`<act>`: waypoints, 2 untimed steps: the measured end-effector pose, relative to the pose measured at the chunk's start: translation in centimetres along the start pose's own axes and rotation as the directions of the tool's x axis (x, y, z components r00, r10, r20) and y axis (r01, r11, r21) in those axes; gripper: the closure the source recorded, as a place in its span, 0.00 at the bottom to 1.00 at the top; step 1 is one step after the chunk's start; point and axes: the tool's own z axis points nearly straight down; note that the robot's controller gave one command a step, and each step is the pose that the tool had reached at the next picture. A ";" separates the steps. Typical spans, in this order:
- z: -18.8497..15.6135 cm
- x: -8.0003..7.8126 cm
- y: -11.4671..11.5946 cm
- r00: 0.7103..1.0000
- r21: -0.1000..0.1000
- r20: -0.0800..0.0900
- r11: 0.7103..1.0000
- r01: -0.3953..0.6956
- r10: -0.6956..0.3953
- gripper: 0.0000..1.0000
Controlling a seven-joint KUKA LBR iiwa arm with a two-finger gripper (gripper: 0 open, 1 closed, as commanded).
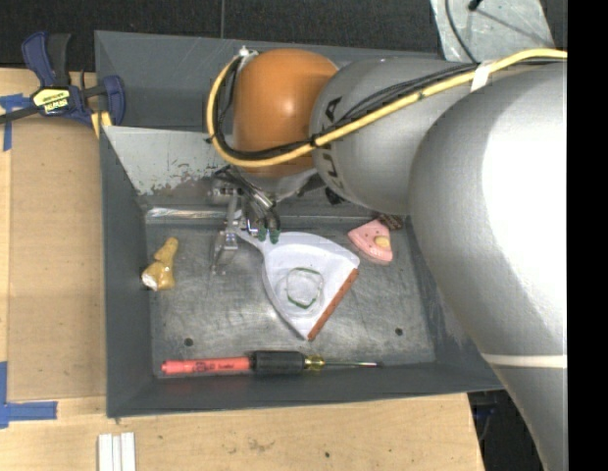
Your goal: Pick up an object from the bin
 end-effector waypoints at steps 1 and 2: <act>-1.3 0.0 0.5 1.000 -0.002 0.003 1.000 -0.010 0.010 0.00; 1.9 0.3 -4.8 0.999 -0.003 0.003 0.999 -0.035 0.035 0.00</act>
Offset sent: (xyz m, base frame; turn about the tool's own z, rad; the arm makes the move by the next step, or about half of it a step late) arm -0.0090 -0.0928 -0.0445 0.0598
